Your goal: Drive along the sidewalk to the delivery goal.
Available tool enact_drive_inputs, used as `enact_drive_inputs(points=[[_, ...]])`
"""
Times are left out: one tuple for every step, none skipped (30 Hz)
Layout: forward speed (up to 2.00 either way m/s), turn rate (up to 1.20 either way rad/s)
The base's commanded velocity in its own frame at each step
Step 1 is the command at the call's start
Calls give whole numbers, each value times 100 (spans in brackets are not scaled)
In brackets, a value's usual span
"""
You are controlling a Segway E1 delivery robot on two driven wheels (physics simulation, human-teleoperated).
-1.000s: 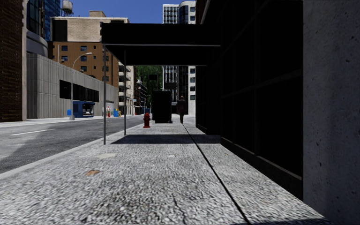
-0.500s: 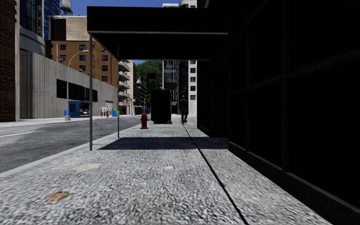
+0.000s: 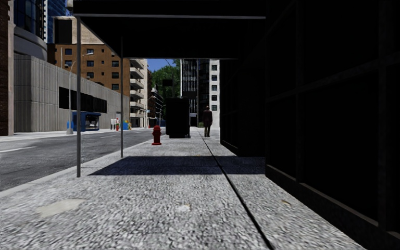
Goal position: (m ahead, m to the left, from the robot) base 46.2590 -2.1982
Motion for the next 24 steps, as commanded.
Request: enact_drive_inputs(points=[[135, 0], [135, 0], [135, 0], [135, 0], [135, 0], [135, 0], [135, 0], [135, 0], [135, 0], [135, 0], [135, 0], [135, 0], [135, 0], [135, 0], [135, 0], [135, 0], [135, 0], [135, 0], [135, 0], [135, 0], [135, 0], [135, 0], [135, 0], [135, 0]])
